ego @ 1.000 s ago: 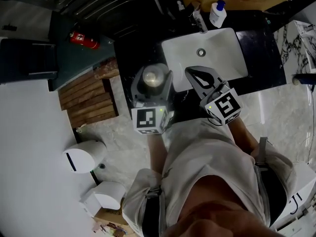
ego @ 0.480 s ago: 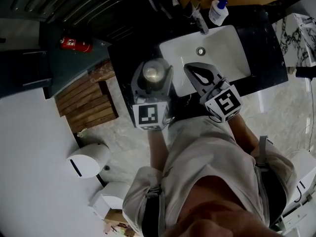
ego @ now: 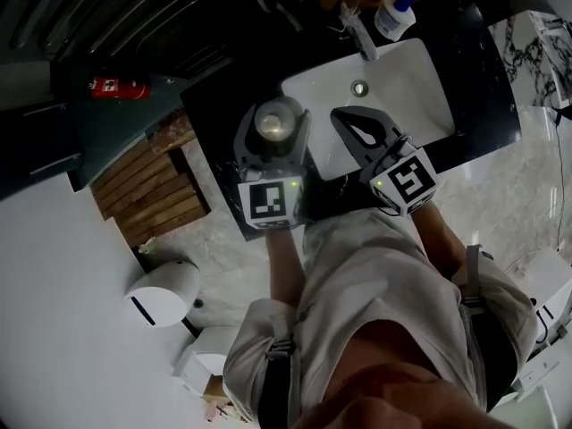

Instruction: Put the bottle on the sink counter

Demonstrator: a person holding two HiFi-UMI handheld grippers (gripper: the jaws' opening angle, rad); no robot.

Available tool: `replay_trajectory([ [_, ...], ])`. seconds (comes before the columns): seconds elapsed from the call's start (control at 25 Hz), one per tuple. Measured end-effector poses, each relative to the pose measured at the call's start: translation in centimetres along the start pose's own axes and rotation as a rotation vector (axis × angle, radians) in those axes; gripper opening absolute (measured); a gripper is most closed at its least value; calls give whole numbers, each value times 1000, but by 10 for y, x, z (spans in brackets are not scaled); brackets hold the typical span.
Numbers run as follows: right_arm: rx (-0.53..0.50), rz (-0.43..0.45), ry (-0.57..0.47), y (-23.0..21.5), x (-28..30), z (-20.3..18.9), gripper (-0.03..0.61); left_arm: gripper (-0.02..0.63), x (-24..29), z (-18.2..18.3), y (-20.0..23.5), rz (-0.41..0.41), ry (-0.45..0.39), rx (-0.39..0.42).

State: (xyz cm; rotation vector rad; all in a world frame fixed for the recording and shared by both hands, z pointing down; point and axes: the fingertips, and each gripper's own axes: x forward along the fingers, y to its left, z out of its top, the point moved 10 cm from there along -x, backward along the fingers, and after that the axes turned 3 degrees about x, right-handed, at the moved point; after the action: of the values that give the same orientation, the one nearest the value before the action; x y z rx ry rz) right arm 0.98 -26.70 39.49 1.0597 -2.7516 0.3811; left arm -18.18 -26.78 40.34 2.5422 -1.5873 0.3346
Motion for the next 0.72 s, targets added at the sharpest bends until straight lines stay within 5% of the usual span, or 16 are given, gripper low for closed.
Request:
replay_trajectory([
  [0.72, 11, -35, 37, -29, 51, -21, -2, 328, 59, -38, 33, -38, 16, -12],
])
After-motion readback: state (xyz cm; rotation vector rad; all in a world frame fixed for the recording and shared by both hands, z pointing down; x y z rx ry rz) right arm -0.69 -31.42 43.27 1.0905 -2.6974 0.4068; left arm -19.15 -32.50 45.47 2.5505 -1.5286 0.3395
